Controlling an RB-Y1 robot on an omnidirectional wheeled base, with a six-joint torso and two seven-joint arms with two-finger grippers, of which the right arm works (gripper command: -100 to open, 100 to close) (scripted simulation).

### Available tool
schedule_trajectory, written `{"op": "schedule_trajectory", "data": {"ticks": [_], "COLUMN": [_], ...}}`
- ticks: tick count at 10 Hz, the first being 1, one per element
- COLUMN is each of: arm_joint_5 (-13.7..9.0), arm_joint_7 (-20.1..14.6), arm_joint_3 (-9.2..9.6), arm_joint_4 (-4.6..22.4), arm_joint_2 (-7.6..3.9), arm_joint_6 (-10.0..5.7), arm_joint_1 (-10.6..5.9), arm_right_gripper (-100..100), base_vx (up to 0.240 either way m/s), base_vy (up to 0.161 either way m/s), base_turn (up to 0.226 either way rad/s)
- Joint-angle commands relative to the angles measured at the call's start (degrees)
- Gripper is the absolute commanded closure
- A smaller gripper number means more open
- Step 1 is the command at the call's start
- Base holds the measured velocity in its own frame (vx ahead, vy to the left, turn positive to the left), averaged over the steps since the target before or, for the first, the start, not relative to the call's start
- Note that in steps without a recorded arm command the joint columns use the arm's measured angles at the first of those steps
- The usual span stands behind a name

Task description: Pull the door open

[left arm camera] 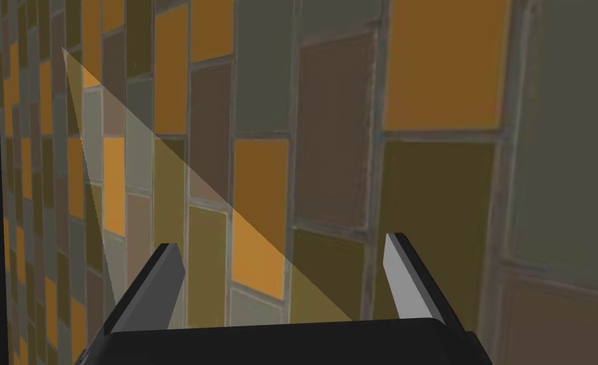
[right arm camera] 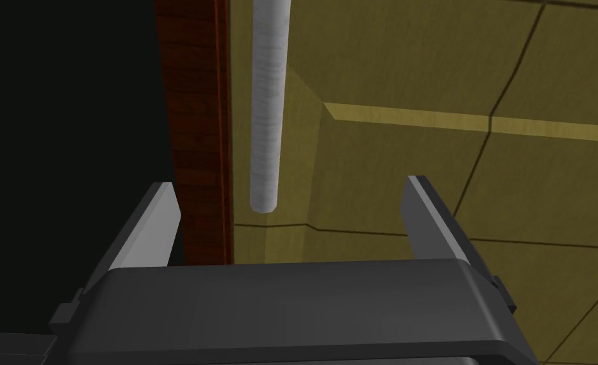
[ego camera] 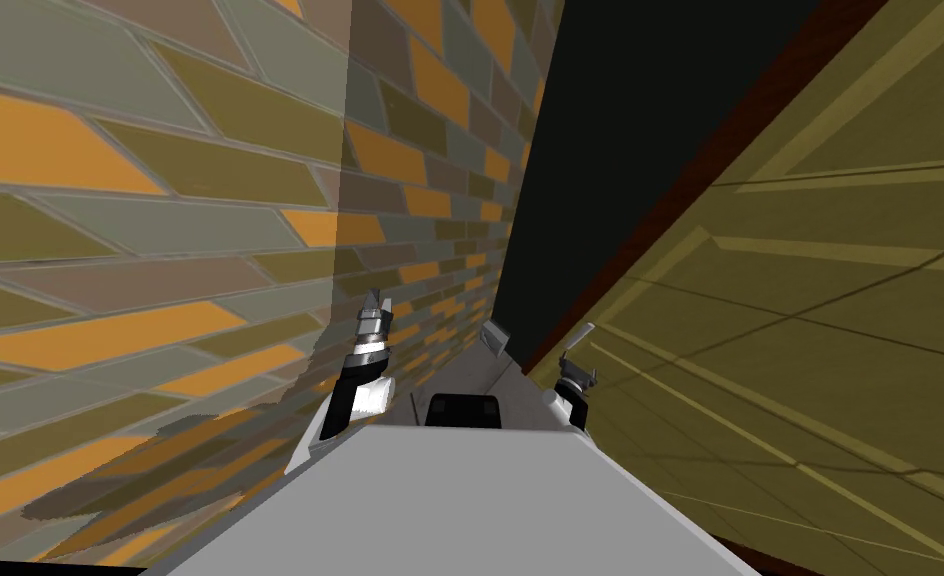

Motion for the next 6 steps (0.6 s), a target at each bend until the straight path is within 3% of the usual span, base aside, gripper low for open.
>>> {"op": "schedule_trajectory", "data": {"ticks": [1,6], "arm_joint_5": [-0.54,-3.23], "arm_joint_7": [-1.21,-5.57], "arm_joint_3": [-0.19,-1.39], "arm_joint_4": [2.07,8.19], "arm_joint_2": [-0.19,-0.64], "arm_joint_6": [-0.69,-2.35], "arm_joint_1": [-0.72,-2.58], "arm_right_gripper": [-100,-100], "base_vx": [0.034,0.053], "base_vy": [-0.048,-0.066], "base_turn": [0.049,0.13]}}
